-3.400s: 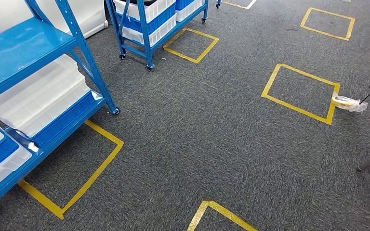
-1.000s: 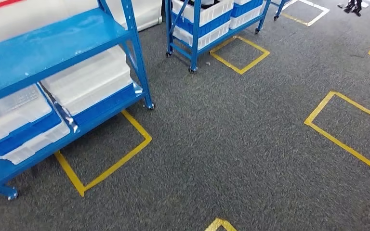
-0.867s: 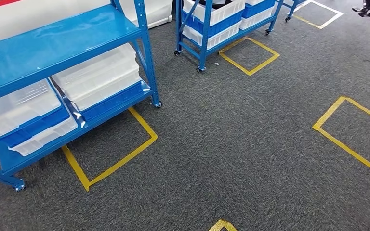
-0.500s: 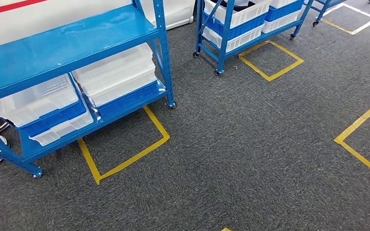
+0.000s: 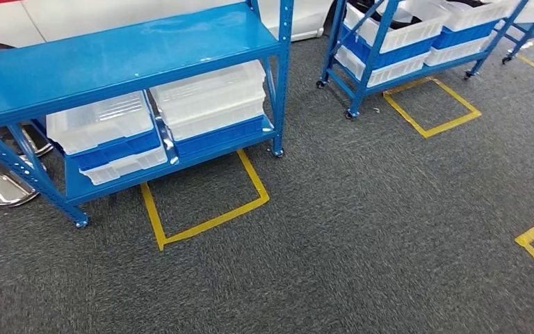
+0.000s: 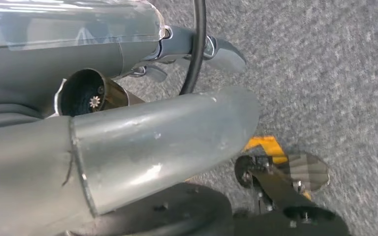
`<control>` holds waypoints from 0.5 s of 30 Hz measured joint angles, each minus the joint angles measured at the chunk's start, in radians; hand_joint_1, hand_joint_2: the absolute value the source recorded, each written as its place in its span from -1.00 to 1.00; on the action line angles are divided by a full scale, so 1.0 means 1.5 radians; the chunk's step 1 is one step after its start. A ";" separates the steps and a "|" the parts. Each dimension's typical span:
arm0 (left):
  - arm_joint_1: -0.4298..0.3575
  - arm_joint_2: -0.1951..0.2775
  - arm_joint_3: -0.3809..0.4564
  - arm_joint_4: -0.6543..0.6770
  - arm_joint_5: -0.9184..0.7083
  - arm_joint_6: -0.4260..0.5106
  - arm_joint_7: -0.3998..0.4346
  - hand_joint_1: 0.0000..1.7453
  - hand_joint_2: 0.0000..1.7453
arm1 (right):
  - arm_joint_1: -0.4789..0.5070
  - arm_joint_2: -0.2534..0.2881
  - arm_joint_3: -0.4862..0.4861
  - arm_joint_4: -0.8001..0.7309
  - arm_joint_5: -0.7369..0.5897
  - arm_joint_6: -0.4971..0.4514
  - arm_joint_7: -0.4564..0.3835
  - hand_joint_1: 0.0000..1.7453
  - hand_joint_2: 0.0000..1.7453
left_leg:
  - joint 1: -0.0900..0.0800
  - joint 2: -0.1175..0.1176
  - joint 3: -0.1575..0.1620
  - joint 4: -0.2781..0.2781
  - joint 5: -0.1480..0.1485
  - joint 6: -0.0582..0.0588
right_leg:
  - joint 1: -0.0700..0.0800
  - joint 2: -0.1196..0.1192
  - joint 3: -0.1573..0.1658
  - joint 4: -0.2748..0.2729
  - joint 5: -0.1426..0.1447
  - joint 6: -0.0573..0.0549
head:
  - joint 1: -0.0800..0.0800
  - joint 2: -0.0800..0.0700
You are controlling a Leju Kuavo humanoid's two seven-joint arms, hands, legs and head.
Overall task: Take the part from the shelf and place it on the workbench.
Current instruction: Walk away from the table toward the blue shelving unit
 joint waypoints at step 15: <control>0.003 -0.001 0.006 0.000 -0.007 0.009 0.024 -1.00 -1.00 | 0.003 0.004 0.000 0.000 0.007 0.011 0.007 -1.00 1.00 | -0.005 -0.060 -0.012 0.031 -0.022 -0.022 | -0.003 0.048 -0.004 -0.048 0.056 -0.025 | -0.002 0.000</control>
